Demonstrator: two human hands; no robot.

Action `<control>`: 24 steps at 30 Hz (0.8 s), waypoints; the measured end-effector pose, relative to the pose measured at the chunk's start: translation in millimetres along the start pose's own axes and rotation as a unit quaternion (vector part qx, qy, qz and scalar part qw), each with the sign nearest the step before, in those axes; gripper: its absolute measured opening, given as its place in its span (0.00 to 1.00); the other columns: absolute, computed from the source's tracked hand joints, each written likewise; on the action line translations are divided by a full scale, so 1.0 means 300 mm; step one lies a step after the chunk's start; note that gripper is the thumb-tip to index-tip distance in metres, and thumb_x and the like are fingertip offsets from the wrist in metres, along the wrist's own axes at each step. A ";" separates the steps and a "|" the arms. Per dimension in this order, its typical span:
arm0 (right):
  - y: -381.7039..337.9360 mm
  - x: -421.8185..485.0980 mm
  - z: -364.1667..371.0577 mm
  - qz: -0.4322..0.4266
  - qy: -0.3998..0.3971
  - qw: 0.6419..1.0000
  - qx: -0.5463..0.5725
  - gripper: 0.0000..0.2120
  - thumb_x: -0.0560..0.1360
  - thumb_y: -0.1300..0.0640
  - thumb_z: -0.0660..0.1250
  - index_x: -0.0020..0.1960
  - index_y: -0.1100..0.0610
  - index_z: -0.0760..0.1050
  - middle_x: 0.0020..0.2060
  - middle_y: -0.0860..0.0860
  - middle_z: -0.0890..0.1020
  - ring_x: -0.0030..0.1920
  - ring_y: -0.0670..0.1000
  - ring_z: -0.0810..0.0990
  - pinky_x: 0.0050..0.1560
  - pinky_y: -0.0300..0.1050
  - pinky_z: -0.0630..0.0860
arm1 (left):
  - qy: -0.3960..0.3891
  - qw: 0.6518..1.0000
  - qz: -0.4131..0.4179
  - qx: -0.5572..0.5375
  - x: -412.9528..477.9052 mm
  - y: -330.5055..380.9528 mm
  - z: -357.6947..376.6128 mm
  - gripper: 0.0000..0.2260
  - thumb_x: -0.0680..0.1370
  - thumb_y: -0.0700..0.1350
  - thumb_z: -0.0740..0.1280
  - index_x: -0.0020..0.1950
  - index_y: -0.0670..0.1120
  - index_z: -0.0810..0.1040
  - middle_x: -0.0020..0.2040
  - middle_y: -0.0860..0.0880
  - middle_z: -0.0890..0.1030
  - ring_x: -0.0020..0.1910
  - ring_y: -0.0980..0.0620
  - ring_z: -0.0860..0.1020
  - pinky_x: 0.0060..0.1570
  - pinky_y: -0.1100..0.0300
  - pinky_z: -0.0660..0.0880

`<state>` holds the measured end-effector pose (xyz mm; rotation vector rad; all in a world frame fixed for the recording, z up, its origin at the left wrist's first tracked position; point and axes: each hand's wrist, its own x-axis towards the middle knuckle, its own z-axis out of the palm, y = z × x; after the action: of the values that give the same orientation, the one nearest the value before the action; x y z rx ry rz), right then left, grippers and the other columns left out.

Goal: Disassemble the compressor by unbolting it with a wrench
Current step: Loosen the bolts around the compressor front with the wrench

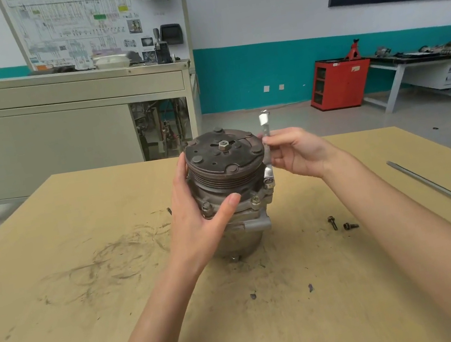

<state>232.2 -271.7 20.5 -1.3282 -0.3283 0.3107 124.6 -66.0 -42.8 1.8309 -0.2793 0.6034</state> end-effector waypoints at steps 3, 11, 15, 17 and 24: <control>-0.046 -0.088 0.025 -0.096 0.092 0.991 -0.018 0.04 0.79 0.64 0.59 0.46 0.60 0.70 0.33 0.54 0.82 0.31 0.48 0.81 0.33 0.35 0.77 | -0.001 1.000 0.001 0.002 -0.003 -0.002 -0.002 0.47 0.67 0.66 0.67 0.79 0.51 0.51 0.76 0.53 0.62 0.74 0.56 0.63 0.73 0.47 0.64; 0.044 -0.324 0.150 -0.465 0.196 0.809 -0.302 0.03 0.77 0.61 0.66 0.45 0.55 0.75 0.37 0.55 0.83 0.34 0.53 0.84 0.37 0.48 0.82 | 0.001 1.000 0.000 -0.005 -0.004 -0.001 -0.004 0.47 0.67 0.66 0.66 0.79 0.50 0.52 0.76 0.52 0.62 0.74 0.56 0.63 0.73 0.48 0.63; 0.122 -0.358 0.166 -0.548 0.188 0.631 -0.515 0.13 0.76 0.57 0.67 0.44 0.69 0.80 0.40 0.58 0.84 0.38 0.52 0.84 0.44 0.36 0.80 | 0.001 1.000 0.004 -0.004 -0.003 -0.003 -0.007 0.47 0.67 0.66 0.67 0.79 0.49 0.52 0.76 0.52 0.63 0.74 0.56 0.63 0.73 0.47 0.63; 0.151 -0.372 0.180 -0.561 0.180 0.615 -0.525 0.16 0.77 0.55 0.66 0.42 0.69 0.81 0.40 0.60 0.84 0.39 0.54 0.85 0.41 0.39 0.81 | -0.003 1.000 0.001 -0.002 -0.002 -0.004 -0.009 0.47 0.67 0.66 0.67 0.79 0.50 0.51 0.76 0.52 0.62 0.74 0.55 0.63 0.73 0.47 0.63; 0.215 -0.374 0.182 -0.603 0.188 0.516 -0.578 0.12 0.73 0.58 0.71 0.39 0.68 0.82 0.42 0.60 0.85 0.39 0.52 0.85 0.44 0.35 0.77 | -0.007 1.000 0.006 0.002 -0.003 -0.004 -0.007 0.48 0.67 0.66 0.68 0.79 0.49 0.51 0.77 0.51 0.62 0.75 0.55 0.62 0.73 0.47 0.62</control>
<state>105.3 -254.7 -37.3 -1.9839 -1.1040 -1.6888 123.9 -63.7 -43.6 1.8401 -0.2981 0.5999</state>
